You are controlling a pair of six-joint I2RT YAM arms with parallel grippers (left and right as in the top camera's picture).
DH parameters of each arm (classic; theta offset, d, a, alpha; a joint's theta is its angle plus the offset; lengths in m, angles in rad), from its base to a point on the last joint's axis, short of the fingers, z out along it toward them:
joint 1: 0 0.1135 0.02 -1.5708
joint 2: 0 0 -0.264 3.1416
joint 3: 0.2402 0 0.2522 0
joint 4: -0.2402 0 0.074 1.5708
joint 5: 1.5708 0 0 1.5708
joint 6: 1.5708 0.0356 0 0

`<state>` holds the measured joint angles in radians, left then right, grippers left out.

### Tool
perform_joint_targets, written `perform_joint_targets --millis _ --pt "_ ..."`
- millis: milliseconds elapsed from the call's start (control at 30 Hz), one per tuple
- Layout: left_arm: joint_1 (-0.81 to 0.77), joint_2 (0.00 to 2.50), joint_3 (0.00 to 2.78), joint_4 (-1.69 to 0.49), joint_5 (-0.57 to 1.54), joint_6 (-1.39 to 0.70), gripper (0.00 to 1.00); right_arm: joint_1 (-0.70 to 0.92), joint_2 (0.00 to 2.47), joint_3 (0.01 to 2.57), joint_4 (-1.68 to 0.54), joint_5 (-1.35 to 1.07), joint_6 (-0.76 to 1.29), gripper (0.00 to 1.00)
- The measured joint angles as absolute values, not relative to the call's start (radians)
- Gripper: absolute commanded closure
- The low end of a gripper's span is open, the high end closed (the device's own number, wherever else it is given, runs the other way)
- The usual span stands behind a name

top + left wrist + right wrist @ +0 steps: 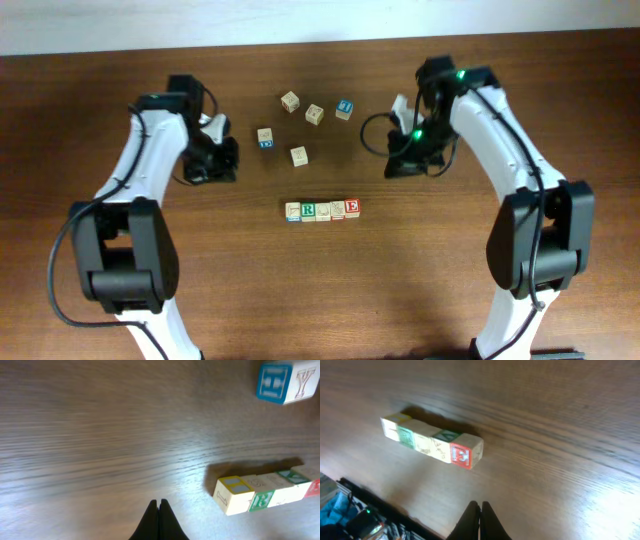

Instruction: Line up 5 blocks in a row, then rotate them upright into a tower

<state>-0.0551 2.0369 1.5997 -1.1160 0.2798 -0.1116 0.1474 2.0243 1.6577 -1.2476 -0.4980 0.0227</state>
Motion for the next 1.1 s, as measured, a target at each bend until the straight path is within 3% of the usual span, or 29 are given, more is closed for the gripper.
perform_joint_targets --millis 533,933,1100 --pt "-0.145 2.037 1.318 -0.809 0.458 -0.136 1.00 0.147 2.025 1.222 -0.739 -0.679 0.078 0.96" --pt "-0.142 2.030 1.196 -0.667 0.630 -0.139 1.00 0.137 2.025 1.186 -0.674 -0.735 0.160 0.96" --pt "-0.091 1.926 1.105 -0.655 0.590 -0.139 1.00 0.121 2.025 1.174 -0.659 -0.736 0.183 0.95"
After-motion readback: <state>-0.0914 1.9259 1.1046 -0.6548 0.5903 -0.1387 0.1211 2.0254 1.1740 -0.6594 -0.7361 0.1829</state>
